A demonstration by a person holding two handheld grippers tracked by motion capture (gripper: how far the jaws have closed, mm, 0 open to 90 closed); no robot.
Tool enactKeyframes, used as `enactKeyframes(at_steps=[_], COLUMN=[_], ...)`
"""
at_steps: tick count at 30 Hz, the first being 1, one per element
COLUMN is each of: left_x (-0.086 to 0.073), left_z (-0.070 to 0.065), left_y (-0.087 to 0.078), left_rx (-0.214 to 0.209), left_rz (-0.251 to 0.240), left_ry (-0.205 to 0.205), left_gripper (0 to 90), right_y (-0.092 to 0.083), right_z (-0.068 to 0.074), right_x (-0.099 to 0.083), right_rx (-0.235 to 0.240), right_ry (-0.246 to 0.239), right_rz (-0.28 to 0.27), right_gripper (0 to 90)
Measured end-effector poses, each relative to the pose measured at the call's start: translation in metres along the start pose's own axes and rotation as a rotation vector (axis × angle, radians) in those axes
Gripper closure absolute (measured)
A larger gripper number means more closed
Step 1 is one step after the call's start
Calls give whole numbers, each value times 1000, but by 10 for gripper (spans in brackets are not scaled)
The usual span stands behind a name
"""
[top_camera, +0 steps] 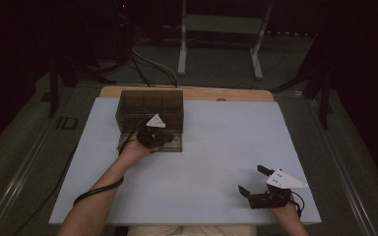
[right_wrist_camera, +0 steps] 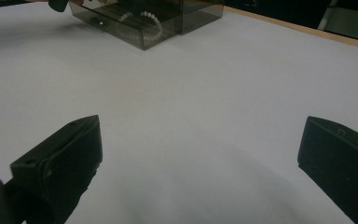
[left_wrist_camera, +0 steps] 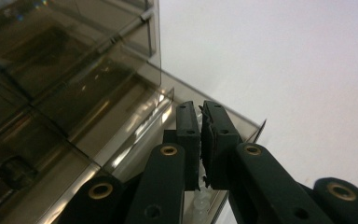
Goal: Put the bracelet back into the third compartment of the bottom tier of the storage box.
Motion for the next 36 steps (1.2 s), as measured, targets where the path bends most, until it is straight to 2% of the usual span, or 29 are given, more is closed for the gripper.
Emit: enactKeyframes(at_steps=[6, 10, 12, 18, 25, 31, 36], left_x=[-1, -1, -1, 3, 6, 8, 9], left_z=[1, 4, 5, 2, 2, 1, 1], left_y=[-1, -5, -6, -22, -38, -46, -51], left_rx=[29, 45, 59, 91, 119, 81, 98], left_rz=[-7, -16, -15, -57, -68, -63, -56], left_ry=[-5, -29, -36, -68, -97, -103, -116], left_gripper=[861, 858, 782, 513, 393, 367, 234], right_y=[0, 0, 0, 0, 1, 1, 0], right_z=[0, 0, 0, 0, 1, 1, 1], right_x=[0, 0, 0, 0, 0, 0, 0], right_rx=[0, 1, 1, 1, 2, 2, 1], right_ry=[3, 0, 1, 2, 1, 2, 3], right_rz=[2, 2, 3, 3, 5, 4, 2], right_gripper=[0, 0, 0, 0, 0, 0, 0])
Point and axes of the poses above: each handheld gripper's, and its own axes: y roughly forward along the jaws, x roughly out of its top, z roughly to its left, the point moved 3 cm from there along y, roughly forward along the jaws, and after that the axes turned 6 degrees about y, right-handed, at the moved point
